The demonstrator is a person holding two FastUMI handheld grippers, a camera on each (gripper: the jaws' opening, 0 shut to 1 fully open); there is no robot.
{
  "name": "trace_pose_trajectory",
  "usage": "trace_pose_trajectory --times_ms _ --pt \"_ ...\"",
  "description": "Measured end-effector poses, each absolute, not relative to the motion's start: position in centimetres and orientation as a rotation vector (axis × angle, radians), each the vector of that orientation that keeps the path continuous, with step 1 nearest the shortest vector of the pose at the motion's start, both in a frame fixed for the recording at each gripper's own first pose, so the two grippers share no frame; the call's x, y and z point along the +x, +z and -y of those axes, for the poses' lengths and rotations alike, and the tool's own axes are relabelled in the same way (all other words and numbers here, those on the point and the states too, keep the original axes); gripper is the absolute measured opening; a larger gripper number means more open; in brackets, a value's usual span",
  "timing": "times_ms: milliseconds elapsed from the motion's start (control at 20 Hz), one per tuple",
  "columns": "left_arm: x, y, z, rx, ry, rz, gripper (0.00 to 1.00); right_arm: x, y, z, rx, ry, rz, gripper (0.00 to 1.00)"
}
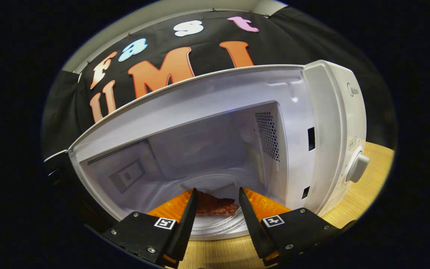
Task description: Open the microwave oven with the left hand, put the food in, and close the microwave oven.
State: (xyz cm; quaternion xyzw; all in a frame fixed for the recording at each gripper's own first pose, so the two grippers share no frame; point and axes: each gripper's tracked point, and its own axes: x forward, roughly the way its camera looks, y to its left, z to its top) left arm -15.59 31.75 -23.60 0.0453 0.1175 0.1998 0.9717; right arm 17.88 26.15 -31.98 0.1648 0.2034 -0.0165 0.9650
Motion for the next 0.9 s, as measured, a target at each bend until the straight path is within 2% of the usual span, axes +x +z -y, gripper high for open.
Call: trace_pose_trajectory --times_ms 50,150,300,450,700,900 --pt "-15.6 -23.6 -31.6 0.089 0.403 -0.240 0.79 17.1 -31.5 -26.1 0.318 -0.017 -0.399 0.75" --pt "-15.6 -23.7 -30.9 0.083 0.400 -0.245 0.79 15.6 -30.3 -26.1 0.303 0.011 -0.377 0.78" --pt "-15.4 -24.0 -29.5 0.071 0.382 -0.258 0.80 12.7 -27.6 -25.6 0.282 0.072 -0.338 0.80" --pt "-15.4 -23.5 -28.5 0.089 0.380 -0.257 0.78 9.8 -24.9 -25.4 0.263 0.184 -0.306 0.82" --pt "-14.9 -22.9 -25.0 0.084 0.319 -0.250 0.78 6.0 -20.0 -22.1 0.235 0.237 -0.225 0.84" --pt "-13.5 -22.0 -20.0 0.097 0.217 -0.227 0.78 3.2 -17.0 -18.2 0.243 0.259 -0.176 0.87"
